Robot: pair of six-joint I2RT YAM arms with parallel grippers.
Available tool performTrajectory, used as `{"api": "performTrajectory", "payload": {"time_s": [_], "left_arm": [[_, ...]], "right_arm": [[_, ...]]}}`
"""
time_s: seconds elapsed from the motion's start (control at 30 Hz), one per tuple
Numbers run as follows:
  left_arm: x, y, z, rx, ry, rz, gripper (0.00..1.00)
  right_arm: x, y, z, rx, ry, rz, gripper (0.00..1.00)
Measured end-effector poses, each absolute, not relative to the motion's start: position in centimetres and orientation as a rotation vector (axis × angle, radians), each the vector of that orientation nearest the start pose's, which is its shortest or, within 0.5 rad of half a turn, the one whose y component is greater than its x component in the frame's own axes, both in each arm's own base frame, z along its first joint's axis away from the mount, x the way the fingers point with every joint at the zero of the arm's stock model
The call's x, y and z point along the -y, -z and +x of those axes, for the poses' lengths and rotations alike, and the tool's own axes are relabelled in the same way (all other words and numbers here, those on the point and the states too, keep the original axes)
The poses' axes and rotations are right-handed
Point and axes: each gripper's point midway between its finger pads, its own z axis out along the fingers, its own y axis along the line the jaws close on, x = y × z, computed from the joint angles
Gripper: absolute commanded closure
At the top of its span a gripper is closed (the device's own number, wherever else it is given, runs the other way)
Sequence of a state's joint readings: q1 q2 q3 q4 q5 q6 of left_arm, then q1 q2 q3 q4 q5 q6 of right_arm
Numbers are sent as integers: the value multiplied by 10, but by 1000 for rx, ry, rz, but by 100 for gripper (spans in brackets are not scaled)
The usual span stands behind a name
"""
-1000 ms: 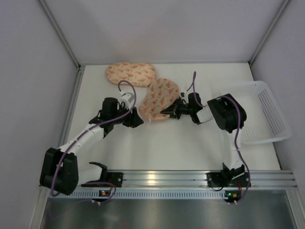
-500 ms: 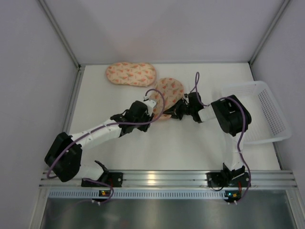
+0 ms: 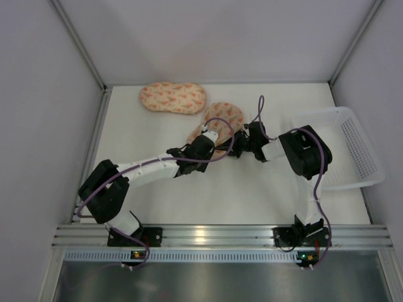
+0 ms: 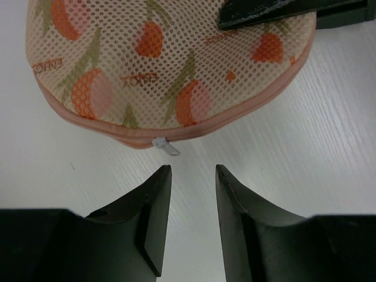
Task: Place the bra in the laundry bag and zip it closed
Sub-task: Zip the zipper on the laundry bag.
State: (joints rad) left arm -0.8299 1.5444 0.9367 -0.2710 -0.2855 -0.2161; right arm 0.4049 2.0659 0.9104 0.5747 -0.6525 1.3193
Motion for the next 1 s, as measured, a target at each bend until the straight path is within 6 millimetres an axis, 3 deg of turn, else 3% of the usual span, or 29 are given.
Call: {"api": "performTrajectory", "payload": {"time_s": [0.43, 0.67, 0.8, 1.0], "left_arm": [[240, -69, 306, -2324, -36, 503, 61], [240, -66, 306, -2333, -38, 500, 77], [239, -66, 306, -2336, -44, 500, 98], [235, -65, 306, -2347, -39, 498, 100]], "right_arm": [[-306, -36, 361, -2433, -1584, 712, 100], [-307, -37, 362, -2429, -1592, 721, 100], [-307, -38, 362, -2428, -1596, 725, 100], [-307, -37, 361, -2429, -1596, 722, 100]]}}
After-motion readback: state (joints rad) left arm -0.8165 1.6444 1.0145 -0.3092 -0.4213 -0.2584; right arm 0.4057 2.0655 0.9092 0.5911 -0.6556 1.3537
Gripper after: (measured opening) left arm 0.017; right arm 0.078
